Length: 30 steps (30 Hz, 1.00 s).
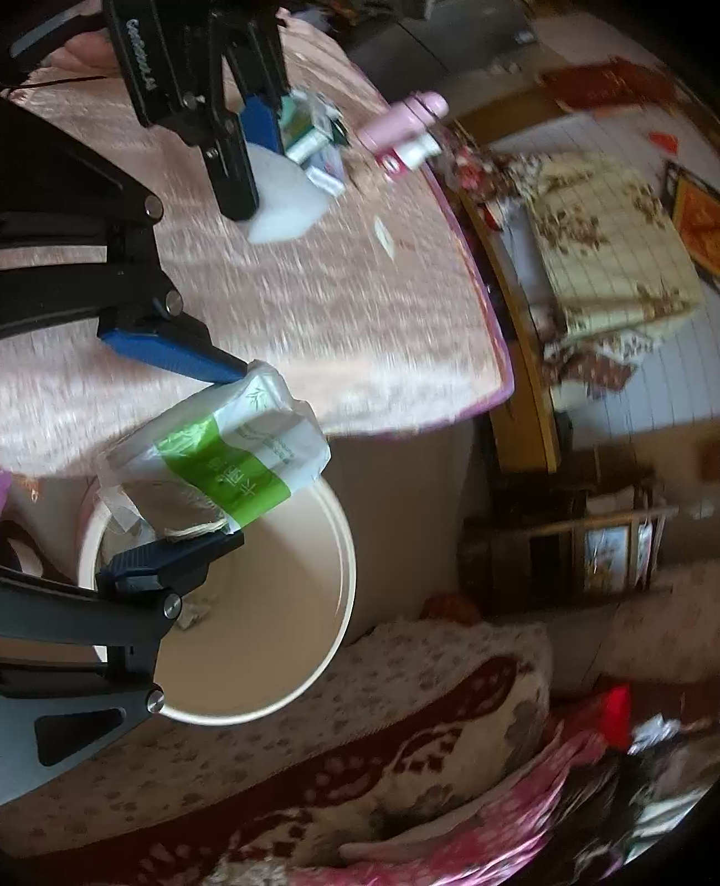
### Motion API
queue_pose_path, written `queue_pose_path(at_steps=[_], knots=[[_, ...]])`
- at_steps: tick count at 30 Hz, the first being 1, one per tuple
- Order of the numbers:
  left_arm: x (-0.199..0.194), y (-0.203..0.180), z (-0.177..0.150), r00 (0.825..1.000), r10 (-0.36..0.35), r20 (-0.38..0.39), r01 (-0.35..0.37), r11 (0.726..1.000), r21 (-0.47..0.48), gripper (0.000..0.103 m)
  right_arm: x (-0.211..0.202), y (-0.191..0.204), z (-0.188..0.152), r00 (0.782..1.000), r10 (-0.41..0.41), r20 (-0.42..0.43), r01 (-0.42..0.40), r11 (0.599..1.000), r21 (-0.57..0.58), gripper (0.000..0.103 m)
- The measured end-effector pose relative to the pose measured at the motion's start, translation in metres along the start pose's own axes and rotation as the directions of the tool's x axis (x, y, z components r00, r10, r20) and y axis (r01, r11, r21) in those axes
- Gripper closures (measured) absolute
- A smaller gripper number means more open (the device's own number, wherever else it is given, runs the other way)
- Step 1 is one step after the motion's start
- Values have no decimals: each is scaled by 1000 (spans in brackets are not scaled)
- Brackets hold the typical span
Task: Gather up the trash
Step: 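Carry sponge and tissue pack over the cream bucket and open both tools, then move both open tools back over the bed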
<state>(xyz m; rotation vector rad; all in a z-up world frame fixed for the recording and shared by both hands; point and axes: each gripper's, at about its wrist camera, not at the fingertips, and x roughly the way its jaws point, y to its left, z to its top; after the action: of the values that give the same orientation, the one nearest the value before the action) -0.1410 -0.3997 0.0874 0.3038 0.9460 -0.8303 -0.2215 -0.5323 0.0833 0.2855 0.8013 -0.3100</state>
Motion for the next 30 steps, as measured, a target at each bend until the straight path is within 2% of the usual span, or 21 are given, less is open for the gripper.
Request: queue_pose_path(at_steps=[8,15,18,21,22,30], knots=[[33,-21,19,999,-48,-24,48,999,-17,60,17,-41,1,997,-73,-14,74,993,96,46],[56,-33,31,997,-68,-35,67,997,-32,53,26,-61,-1,993,-118,-22,120,982,143,46],[63,-33,36,995,-95,-32,93,994,-62,49,28,-71,-1,990,-143,-16,144,975,167,41],[68,-32,39,992,-125,-28,122,988,-97,38,33,-80,-2,983,-182,-35,185,963,197,28],[69,-32,39,992,-127,-24,124,987,-105,34,35,-83,-3,981,-189,-44,194,959,208,28],[62,-22,33,995,-100,-18,98,990,-104,34,35,-83,-5,982,-184,-47,189,959,213,28]])
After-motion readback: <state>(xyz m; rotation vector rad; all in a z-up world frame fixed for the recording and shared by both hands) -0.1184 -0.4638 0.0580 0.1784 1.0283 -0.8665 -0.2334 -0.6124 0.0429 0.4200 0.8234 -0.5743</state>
